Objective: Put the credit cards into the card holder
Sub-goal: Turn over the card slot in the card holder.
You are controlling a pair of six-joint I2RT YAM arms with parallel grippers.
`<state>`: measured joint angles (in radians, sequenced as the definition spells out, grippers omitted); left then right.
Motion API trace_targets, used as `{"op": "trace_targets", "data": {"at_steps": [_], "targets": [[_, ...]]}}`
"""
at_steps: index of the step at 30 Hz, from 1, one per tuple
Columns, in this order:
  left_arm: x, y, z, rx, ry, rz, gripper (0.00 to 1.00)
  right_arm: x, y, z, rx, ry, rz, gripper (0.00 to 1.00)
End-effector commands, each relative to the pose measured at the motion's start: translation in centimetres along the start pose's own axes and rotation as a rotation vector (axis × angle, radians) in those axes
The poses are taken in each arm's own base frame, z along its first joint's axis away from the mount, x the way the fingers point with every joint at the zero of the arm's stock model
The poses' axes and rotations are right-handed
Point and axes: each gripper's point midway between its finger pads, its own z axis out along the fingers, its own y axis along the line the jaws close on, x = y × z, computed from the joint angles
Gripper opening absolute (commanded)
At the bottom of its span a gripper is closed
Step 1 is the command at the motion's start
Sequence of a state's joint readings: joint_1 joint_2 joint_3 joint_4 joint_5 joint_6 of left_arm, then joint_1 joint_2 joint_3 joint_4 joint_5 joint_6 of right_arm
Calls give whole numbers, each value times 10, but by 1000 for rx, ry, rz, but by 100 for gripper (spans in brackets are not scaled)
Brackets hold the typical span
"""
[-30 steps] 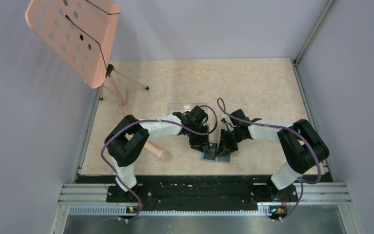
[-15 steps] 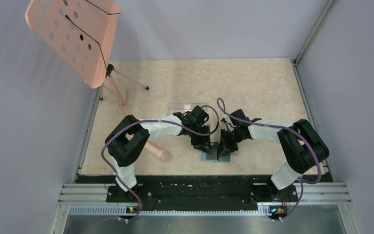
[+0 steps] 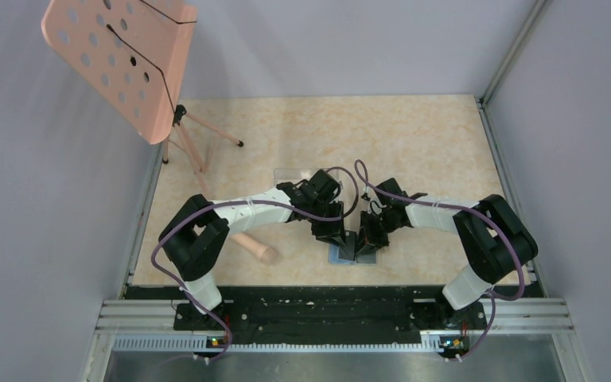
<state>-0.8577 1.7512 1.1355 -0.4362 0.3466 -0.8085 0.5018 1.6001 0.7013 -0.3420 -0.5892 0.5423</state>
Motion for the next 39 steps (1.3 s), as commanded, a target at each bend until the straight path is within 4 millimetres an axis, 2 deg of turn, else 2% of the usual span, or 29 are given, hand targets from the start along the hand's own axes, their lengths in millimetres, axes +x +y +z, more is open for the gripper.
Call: {"op": "trace_targets", "data": {"at_steps": [1,17,28,36,39], "targets": [[-22,-48,-21,165,-104,80,34,-1,1,3,10,3,-43,0],[-16,-90,-10,349,-31,129,34,-3,8,-1,-5,0,-54,0],[-9,-64,9,255,9,69,34,-12,33,-33,-5,-60,-76,11],[-9,-66,16,270,24,73,34,-13,36,-56,49,-114,-101,13],[-10,-68,19,273,31,67,34,-16,31,-65,75,-144,-96,13]]}}
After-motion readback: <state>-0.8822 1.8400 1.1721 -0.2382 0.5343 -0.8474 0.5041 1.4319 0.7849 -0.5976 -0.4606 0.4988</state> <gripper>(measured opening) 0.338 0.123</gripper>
